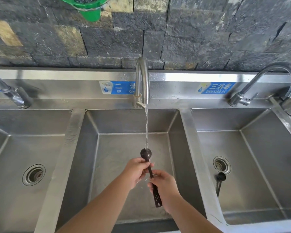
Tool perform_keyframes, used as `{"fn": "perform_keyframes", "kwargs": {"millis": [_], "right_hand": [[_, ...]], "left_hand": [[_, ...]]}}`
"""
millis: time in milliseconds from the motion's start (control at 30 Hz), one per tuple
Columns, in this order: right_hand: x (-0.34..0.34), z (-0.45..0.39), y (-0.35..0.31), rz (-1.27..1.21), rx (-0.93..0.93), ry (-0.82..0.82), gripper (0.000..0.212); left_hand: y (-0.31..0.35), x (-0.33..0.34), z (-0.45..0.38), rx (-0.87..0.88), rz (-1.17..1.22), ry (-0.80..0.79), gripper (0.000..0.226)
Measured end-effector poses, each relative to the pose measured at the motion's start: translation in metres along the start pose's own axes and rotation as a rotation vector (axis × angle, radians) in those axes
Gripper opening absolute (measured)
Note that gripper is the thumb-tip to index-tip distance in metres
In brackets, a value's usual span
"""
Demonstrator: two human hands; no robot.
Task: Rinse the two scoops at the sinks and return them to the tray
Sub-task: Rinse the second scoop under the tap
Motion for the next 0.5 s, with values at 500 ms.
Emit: {"fn": "perform_keyframes", "kwargs": {"millis": [500], "right_hand": [[0.039, -0.061, -0.082, -0.270, -0.115, -0.115, 0.029]], "left_hand": [[0.077, -0.005, 0.014, 0.113, 0.058, -0.038, 0.017]]}}
Point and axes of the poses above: each hand's wrist, its own z-axis away from the middle knuckle, its own x-axis out of the palm, y = z × x, the point moved 7 cm from there along -z, towards the middle knuckle, and after that the axes turned 13 degrees about -x, right-handed, at the moved point
